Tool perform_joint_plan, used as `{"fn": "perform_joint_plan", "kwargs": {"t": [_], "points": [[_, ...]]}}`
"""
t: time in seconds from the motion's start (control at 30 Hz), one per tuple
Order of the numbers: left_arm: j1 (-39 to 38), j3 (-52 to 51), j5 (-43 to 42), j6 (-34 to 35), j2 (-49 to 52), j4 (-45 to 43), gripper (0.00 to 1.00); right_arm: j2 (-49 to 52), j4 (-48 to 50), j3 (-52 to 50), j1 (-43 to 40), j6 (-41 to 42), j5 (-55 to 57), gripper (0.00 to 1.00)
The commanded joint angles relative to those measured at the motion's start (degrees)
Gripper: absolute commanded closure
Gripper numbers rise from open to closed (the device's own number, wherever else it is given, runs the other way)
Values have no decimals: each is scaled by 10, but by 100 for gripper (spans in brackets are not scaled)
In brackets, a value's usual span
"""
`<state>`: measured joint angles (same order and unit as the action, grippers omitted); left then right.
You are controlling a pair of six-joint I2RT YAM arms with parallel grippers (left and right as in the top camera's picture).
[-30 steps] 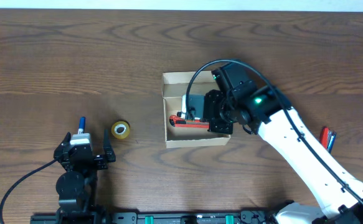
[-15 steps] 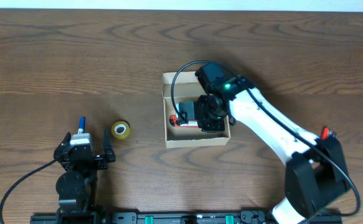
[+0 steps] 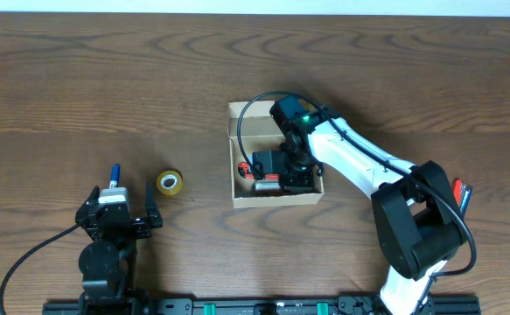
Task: Pack container
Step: 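Lower the black marker into the box beside the cutter, then release the marker and move the right gripper to the red stapler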
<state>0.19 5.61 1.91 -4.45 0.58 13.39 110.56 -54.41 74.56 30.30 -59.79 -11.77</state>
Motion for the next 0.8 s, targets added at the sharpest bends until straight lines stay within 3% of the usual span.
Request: {"fn": "perform_joint_plan", "kwargs": {"t": [0.0,0.17,0.33,0.47,0.53,0.67,0.77], "points": [[-3,-11,6,4,-3,13,4,0,0,4,-3,-2,-3,70],[-3,-11,6,4,-3,13,5,-3,-10,26,-2,25,-6,66],[-3,-11,6,4,-3,13,5,-26,-40,113,-7,110,-9,64],[-3,-11,6,4,-3,13,5,-52,-37,184,-40,260,0,60],[-3,-11,6,4,-3,13,5,-61,-44,212,-70,364,26,44],[-3,-11,6,4,-3,13,5,-83,-78,245,-167,514,89,51],[-3,-11,6,4,-3,13,5,-106,-89,247,-260,626,134,49]]}}
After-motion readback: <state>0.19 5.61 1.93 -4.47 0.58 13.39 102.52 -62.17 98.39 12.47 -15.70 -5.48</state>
